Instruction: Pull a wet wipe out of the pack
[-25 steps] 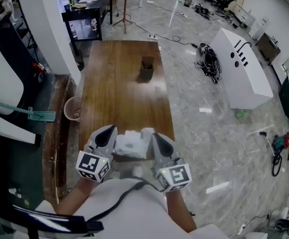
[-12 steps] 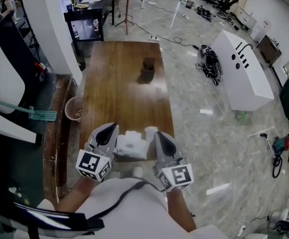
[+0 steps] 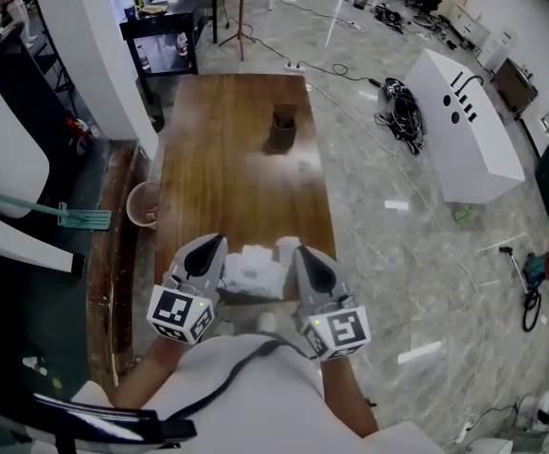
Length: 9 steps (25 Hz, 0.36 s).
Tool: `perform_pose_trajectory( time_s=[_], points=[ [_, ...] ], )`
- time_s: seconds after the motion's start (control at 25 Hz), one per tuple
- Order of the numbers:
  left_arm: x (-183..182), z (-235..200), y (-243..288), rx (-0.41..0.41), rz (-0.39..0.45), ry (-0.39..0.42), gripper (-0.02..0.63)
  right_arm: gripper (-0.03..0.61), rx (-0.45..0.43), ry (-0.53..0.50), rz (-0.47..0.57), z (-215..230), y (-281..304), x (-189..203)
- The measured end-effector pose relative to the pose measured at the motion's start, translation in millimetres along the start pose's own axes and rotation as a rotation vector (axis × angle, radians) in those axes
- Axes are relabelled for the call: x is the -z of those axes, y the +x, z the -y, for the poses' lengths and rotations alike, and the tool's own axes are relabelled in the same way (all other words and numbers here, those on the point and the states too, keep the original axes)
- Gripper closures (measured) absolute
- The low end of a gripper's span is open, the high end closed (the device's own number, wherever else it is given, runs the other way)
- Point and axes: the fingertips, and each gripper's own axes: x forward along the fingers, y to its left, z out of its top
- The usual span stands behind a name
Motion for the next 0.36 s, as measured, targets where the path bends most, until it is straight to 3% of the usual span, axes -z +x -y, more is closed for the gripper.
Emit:
perform_pose_trajectory(
  time_s=[0.36],
  points=[
    [7.9, 1.4, -0.1, -0.012, -0.017, -0.001, 0.609, 0.568, -0.041, 0.004, -0.032, -3.8, 5.4, 9.4]
  ],
)
